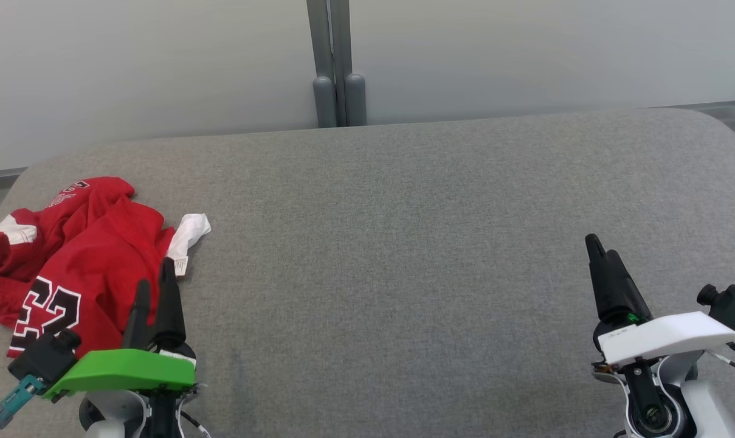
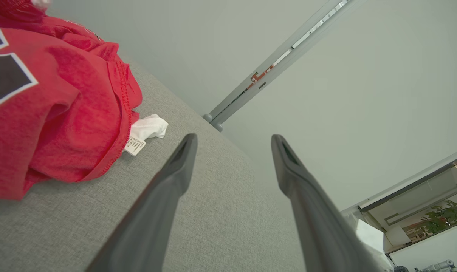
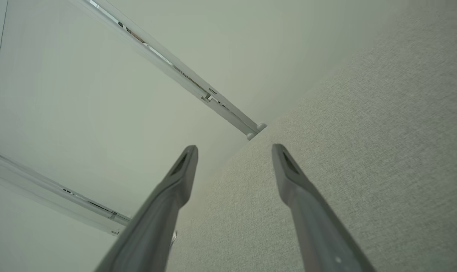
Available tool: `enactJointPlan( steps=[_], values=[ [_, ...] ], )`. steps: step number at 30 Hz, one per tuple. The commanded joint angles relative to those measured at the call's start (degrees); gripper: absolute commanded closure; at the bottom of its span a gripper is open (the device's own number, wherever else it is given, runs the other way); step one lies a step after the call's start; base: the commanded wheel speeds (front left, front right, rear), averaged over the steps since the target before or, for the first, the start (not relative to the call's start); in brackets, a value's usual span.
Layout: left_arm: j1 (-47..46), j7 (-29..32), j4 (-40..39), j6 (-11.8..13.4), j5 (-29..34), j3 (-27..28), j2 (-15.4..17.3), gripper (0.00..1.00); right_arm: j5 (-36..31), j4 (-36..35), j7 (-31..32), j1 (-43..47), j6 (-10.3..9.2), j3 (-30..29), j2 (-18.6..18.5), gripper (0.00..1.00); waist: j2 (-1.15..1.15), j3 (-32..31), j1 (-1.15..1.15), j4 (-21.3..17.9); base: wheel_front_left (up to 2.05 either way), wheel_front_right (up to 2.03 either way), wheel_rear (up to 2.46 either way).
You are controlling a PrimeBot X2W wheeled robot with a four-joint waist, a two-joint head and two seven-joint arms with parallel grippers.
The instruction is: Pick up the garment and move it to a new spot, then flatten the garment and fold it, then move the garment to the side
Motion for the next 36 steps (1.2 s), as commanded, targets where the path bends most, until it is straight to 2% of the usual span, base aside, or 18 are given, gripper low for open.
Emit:
enactJointPlan(
  steps=[1,8,14,36],
  values=[
    [-1.31,-0.68,-0.78,0.47,2.67,-0.32,0.32,0.00,-2.90,-1.27,-0.62,-0.80,0.01,0.71,-0.64,0.00,0.00,0.03,0.00,0.03,0.00,0.00,0.00],
    [-1.34,-1.93,-0.78,1.88,10.36,-1.62,0.37,0.00,-10.80,-2.01,-1.91,-0.58,0.02,0.87,-0.57,0.00,0.00,0.23,0.00,0.24,0.00,0.00,0.00],
    [-1.44,-2.96,-0.83,2.18,14.38,-2.32,0.40,0.00,-15.88,-2.27,-2.94,-0.32,0.02,1.02,-0.63,0.00,0.00,0.30,0.00,0.40,0.00,0.00,0.00],
    [-1.89,-6.29,0.29,2.50,27.87,-4.11,0.51,0.00,-29.69,-1.67,-6.31,0.02,0.03,0.61,0.16,0.00,0.00,0.57,0.00,0.64,0.00,0.00,0.00]
  ],
)
